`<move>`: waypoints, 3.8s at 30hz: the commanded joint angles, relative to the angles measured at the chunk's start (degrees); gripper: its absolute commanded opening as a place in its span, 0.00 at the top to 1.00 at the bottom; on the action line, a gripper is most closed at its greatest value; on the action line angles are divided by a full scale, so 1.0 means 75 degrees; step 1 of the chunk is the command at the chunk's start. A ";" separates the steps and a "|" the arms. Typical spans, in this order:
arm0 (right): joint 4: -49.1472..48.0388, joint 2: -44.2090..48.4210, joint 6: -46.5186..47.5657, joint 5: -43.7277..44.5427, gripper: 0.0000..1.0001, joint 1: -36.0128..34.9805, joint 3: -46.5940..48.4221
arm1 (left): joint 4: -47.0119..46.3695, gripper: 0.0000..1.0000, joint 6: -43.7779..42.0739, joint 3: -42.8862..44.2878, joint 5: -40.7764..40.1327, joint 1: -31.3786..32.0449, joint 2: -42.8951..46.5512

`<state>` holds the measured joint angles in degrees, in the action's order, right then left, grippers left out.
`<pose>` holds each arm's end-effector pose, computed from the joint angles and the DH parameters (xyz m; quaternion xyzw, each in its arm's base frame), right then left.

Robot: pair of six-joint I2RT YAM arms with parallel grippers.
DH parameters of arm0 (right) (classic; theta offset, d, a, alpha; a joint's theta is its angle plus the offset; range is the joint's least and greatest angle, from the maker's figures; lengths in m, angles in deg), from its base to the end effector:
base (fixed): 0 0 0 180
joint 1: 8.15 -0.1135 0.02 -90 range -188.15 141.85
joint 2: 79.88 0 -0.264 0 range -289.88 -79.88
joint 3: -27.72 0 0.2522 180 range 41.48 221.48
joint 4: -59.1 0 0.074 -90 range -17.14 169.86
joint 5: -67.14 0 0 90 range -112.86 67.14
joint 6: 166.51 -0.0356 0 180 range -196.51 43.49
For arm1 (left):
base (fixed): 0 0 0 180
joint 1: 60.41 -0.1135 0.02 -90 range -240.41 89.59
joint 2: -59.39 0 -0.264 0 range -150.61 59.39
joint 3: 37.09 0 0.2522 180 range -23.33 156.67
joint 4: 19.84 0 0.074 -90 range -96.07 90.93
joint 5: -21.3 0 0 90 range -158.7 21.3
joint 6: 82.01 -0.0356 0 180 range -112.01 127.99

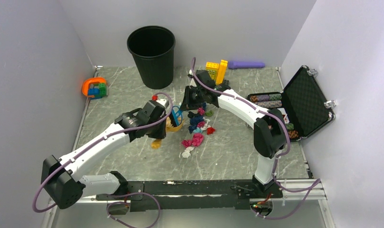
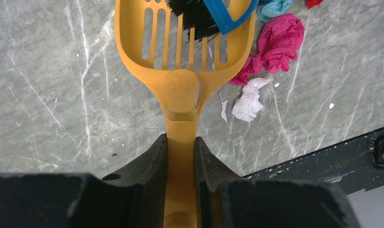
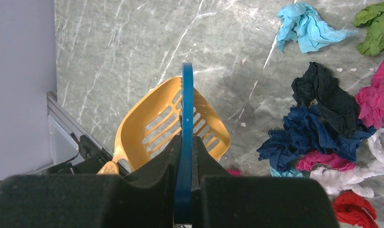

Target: Sweep away the paper scraps from the table

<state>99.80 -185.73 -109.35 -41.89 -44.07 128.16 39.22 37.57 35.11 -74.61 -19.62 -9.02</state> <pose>0.3316 0.2545 0.2661 -0.0863 0.9128 0.3347 0.2176 0.1817 -0.1519 0.2857 0.0778 0.9501 -0.1315 0.2720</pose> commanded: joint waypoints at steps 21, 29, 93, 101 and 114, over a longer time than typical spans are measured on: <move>0.1417 0.0728 -0.0044 0.1230 1.00 -0.0132 0.0969 | -0.0006 1.00 0.0181 -0.0748 -0.0252 -0.0037 0.1288; 0.2768 0.2262 0.0420 0.2962 1.00 -0.0127 0.0635 | 0.0665 1.00 0.0225 -0.1373 0.0132 -0.0018 0.2266; 0.4479 0.2164 0.1089 0.5105 1.00 0.0377 -0.0621 | 0.1267 1.00 -0.1769 -0.0335 -0.1025 0.2590 0.0773; 0.4041 0.1743 0.1081 0.5263 1.00 0.0544 -0.1340 | 0.0464 1.00 -0.2161 -0.0596 -0.0985 0.2771 0.0467; 0.2766 0.0572 0.2250 0.4028 1.00 0.0541 -0.0862 | 0.0175 1.00 -0.2436 -0.0492 -0.0354 0.2384 -0.0458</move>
<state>126.05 -179.89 -96.91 -6.81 -40.05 118.93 41.43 20.70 29.58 -80.21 0.32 -10.89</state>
